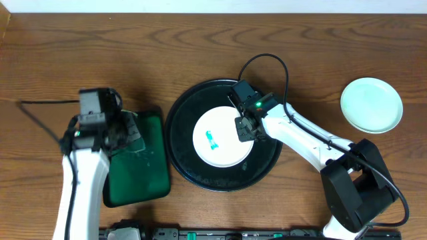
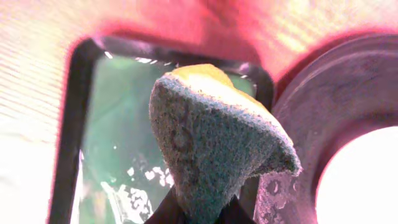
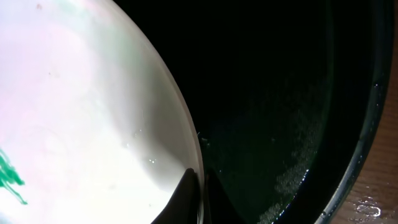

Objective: Clean dirty plates on tray and stack at the side

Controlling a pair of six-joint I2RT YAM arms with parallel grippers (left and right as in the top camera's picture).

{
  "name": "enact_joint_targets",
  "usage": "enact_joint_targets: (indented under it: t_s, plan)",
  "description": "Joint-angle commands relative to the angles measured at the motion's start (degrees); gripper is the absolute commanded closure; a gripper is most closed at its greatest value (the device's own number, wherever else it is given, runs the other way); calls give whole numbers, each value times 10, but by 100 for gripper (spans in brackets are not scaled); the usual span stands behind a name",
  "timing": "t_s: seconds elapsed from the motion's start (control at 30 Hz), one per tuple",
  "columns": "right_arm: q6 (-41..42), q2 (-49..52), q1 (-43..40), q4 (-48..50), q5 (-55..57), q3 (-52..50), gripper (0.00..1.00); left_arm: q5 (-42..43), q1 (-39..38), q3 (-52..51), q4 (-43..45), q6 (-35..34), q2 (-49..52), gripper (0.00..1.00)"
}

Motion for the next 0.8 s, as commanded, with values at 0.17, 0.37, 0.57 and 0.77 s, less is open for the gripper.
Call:
enact_joint_targets:
  t_s: [0.17, 0.37, 0.57, 0.77]
  plan:
    - [-18, 5, 3, -7, 0, -5, 99, -21, 0, -1, 4, 39, -114, 93]
    - [-18, 5, 3, -11, 0, -5, 99, -21, 0, -1, 11, 39, -145, 93]
    - [-11, 5, 3, -11, 46, -5, 99, -15, 0, -1, 13, 38, -146, 93]
    - [-7, 5, 3, -12, 66, -5, 99, -14, 0, -1, 13, 38, -146, 93]
